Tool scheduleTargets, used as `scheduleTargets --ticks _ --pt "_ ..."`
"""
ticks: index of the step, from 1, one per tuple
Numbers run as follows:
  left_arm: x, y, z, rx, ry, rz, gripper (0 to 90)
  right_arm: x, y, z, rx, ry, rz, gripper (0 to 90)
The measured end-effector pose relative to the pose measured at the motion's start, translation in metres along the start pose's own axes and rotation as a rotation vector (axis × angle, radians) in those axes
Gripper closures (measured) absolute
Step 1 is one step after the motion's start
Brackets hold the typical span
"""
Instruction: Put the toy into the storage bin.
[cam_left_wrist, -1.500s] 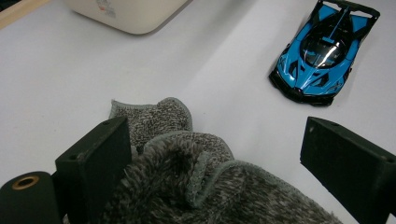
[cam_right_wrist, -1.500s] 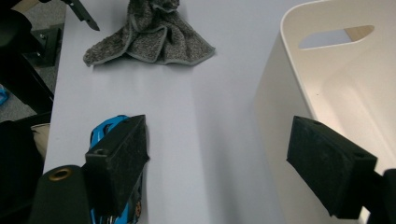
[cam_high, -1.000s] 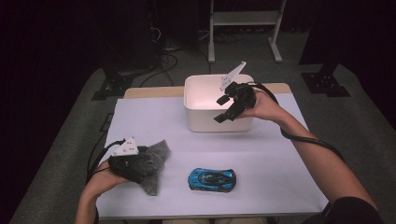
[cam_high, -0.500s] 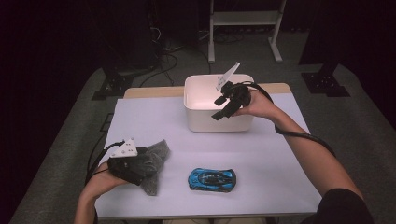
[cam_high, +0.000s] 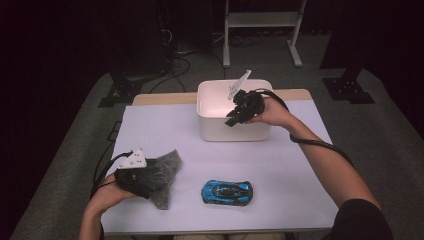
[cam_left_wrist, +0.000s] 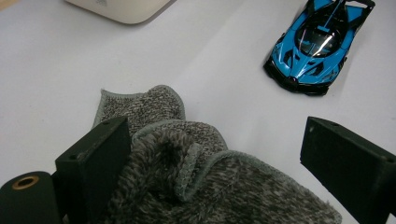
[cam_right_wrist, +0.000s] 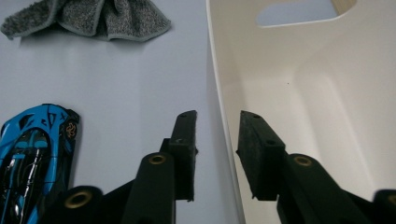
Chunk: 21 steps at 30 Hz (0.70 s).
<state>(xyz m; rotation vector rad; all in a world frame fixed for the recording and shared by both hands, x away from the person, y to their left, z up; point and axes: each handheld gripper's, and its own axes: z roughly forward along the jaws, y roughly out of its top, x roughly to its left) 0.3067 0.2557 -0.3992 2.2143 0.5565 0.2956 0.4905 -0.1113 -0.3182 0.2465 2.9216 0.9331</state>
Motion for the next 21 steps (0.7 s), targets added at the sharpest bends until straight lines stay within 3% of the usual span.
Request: scheduleTargets --ticks 5,11,21 --pt "0.0003 -0.0008 -0.001 -0.001 -0.005 -0.001 8.1 -0.0009 0.0032 0.004 0.017 -0.001 -0.017 77.4" --pt "0.0003 -0.0018 -0.0013 0.007 -0.007 0.0 8.1 -0.0017 0.0045 0.0079 0.042 -0.005 -0.012 82.6" --pt "-0.0001 -0.0019 -0.001 0.006 -0.009 0.001 8.1 -0.0012 0.0043 0.0073 0.035 0.005 -0.003 84.2"
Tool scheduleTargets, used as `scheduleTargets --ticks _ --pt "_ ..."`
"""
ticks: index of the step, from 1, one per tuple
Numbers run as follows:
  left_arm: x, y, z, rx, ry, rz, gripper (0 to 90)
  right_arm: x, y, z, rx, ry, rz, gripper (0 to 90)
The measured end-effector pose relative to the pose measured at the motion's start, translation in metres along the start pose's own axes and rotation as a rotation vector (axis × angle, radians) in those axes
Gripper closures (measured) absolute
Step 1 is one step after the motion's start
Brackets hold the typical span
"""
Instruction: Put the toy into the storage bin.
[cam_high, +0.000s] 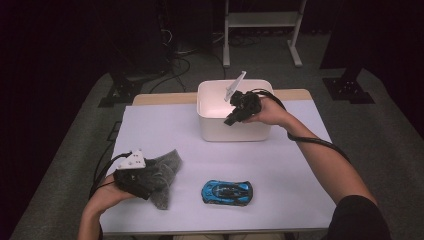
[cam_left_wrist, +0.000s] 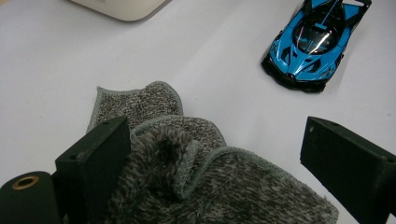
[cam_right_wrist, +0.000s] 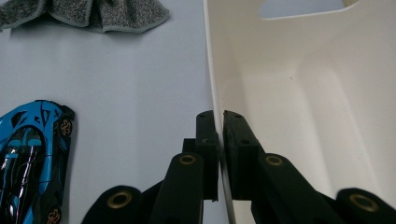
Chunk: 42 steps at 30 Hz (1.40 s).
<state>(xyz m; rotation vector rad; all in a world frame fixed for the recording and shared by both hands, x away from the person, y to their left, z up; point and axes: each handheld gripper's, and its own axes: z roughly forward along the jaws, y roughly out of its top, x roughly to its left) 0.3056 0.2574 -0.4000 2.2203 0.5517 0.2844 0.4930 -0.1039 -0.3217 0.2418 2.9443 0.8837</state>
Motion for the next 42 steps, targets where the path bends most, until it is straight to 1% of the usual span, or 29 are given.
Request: scheduleTargets --ticks 5,10,15,20,21,24,26,31,37,42 --pt "0.0 0.0 0.0 0.002 -0.003 0.001 8.1 0.005 0.001 0.0 0.002 0.007 -0.002 85.3" --pt "-0.001 0.0 0.001 0.008 -0.008 0.004 8.1 0.013 0.003 0.001 0.009 0.015 -0.018 85.7" --pt "-0.002 0.0 0.001 0.007 -0.007 0.003 8.1 0.023 0.003 0.0 0.009 0.03 -0.02 85.9" --pt "-0.002 0.001 0.001 0.009 -0.009 0.007 8.1 0.033 0.005 0.001 0.011 0.038 -0.038 86.3" --pt "-0.002 0.001 0.001 0.009 -0.01 0.007 8.1 0.035 0.006 0.001 0.012 0.04 -0.048 86.4" --pt "-0.002 0.001 0.001 0.012 -0.008 0.01 8.0 0.042 0.007 0.0 0.001 0.055 -0.049 86.5" --pt "-0.002 0.001 0.001 0.012 -0.01 0.011 8.1 0.047 0.007 0.0 0.005 0.059 -0.046 86.4" --pt "-0.004 0.002 0.002 0.014 -0.014 0.015 8.1 0.057 0.005 0.002 0.004 0.069 -0.059 86.3" --pt "-0.003 0.002 0.002 0.016 -0.015 0.02 8.0 0.063 0.003 0.001 -0.007 0.079 -0.056 86.3" --pt "-0.004 0.002 0.001 0.015 -0.019 0.015 6.9 0.071 0.005 0.002 -0.005 0.086 -0.069 86.2"
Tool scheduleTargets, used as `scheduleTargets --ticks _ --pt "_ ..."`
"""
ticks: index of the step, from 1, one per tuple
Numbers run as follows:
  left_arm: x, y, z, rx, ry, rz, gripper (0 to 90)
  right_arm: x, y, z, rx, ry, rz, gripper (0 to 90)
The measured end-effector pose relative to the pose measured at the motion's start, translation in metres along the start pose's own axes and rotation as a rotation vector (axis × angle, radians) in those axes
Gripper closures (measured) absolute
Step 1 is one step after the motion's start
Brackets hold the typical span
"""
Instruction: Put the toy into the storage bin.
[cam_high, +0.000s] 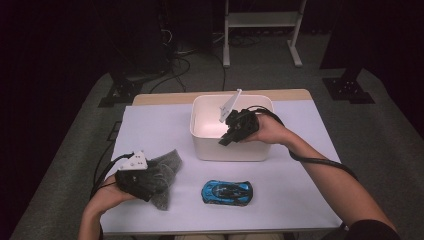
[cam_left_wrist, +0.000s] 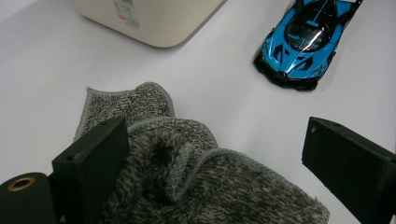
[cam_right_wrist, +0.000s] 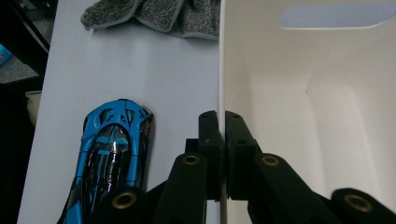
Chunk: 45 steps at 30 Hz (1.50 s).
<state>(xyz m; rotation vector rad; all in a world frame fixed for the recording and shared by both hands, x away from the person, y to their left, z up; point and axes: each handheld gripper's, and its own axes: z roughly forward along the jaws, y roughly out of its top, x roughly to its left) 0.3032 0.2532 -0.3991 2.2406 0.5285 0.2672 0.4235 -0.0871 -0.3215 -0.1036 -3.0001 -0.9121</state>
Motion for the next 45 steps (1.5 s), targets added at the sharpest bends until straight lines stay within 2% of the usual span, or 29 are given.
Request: scheduleTargets --ticks 12,26,35,37,40,42,44,45 --pt "-0.001 0.001 0.0 0.004 -0.014 0.011 6.9 0.007 -0.001 0.0 -0.002 0.01 0.0 85.9" --pt "-0.001 0.0 0.0 0.004 -0.017 0.01 6.9 0.008 -0.002 0.0 -0.012 0.013 0.023 85.1" --pt "0.0 -0.001 0.0 0.006 -0.022 0.009 6.9 0.012 0.0 0.001 -0.006 0.018 0.02 85.0" --pt "0.0 -0.001 0.001 0.005 -0.022 0.008 6.9 0.013 0.001 0.002 -0.006 0.018 0.003 85.0" --pt "-0.001 -0.001 0.0 0.004 -0.022 0.008 6.9 0.012 0.001 0.001 -0.005 0.022 0.012 84.8" --pt "-0.001 -0.001 0.0 0.005 -0.02 0.011 6.9 0.012 0.001 0.001 -0.005 0.029 0.017 83.7" --pt "-0.001 -0.001 0.0 0.003 -0.018 0.009 6.9 0.009 0.001 0.001 -0.007 0.053 0.044 71.9" --pt "-0.001 -0.001 0.0 0.003 -0.019 0.01 6.9 0.01 0.0 0.001 -0.008 0.049 0.049 68.4"
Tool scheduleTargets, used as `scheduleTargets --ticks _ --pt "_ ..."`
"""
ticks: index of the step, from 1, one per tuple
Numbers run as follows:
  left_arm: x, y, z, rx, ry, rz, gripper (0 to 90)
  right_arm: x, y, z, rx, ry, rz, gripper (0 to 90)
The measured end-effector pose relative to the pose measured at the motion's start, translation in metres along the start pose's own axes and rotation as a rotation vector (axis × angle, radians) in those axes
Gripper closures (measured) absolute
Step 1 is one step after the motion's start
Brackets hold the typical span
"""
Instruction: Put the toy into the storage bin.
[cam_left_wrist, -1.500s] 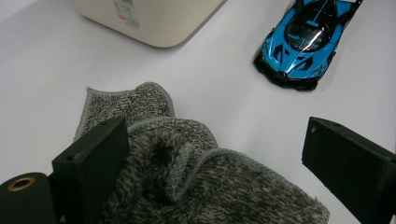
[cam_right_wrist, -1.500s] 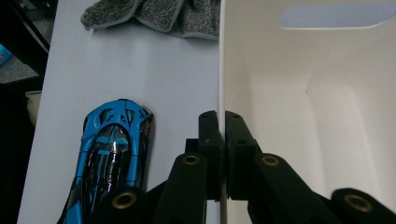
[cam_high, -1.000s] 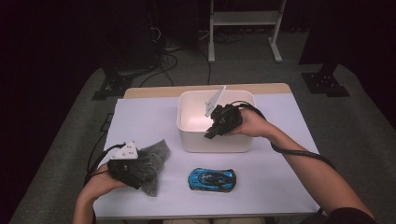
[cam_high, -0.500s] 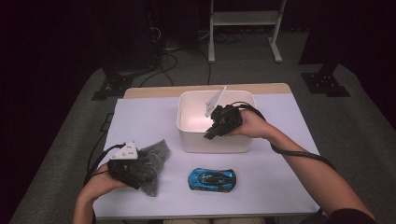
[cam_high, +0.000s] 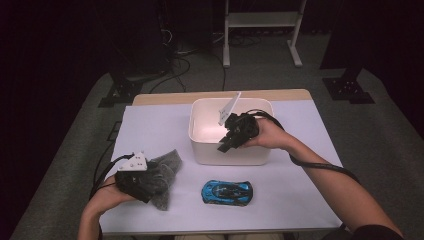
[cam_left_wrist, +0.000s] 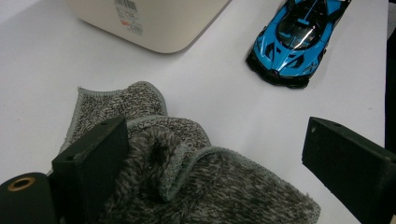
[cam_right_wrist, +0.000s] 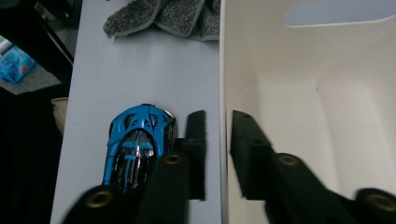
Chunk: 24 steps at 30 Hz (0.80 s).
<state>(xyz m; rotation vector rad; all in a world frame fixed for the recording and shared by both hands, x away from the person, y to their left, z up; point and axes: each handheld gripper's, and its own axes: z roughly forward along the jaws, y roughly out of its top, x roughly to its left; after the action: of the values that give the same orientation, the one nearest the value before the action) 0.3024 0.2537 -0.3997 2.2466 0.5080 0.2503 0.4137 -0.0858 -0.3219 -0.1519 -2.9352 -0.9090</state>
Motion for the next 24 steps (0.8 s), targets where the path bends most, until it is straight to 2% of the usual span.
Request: scheduleTargets --ticks 1,4,8,11,12,17,18,19,20,24 --pt "0.0 0.0 0.0 0.0 0.0 0.0 6.9 0.001 -0.001 0.0 -0.004 -0.007 -0.005 63.4" --pt "0.0 0.0 0.001 -0.001 0.0 0.0 6.9 0.003 -0.004 -0.004 -0.022 -0.02 0.0 55.6" --pt "0.0 0.0 0.0 -0.005 0.003 -0.005 6.9 0.008 -0.006 -0.016 -0.068 -0.042 0.013 42.5" --pt "0.0 0.0 0.0 -0.013 0.003 -0.013 6.9 0.013 -0.006 -0.024 -0.093 -0.052 0.008 38.5" --pt "0.0 0.0 -0.001 -0.013 0.005 -0.013 6.9 0.019 -0.006 -0.031 -0.112 -0.066 0.01 35.1" --pt "0.0 0.0 -0.004 -0.021 0.011 -0.016 6.9 0.04 -0.009 -0.046 -0.154 -0.076 -0.009 28.3" --pt "0.0 -0.001 -0.004 -0.025 0.012 -0.018 6.9 0.048 -0.011 -0.048 -0.159 -0.081 -0.012 25.8" --pt "0.0 -0.001 -0.004 -0.025 0.012 -0.018 6.9 0.048 -0.011 -0.048 -0.159 -0.081 -0.012 25.8" --pt "0.0 -0.001 -0.005 -0.026 0.013 -0.021 6.9 0.057 -0.014 -0.046 -0.167 -0.071 -0.017 25.4" --pt "0.0 0.0 -0.006 -0.028 0.019 -0.018 6.9 0.067 -0.021 -0.04 -0.163 -0.066 -0.024 23.8"
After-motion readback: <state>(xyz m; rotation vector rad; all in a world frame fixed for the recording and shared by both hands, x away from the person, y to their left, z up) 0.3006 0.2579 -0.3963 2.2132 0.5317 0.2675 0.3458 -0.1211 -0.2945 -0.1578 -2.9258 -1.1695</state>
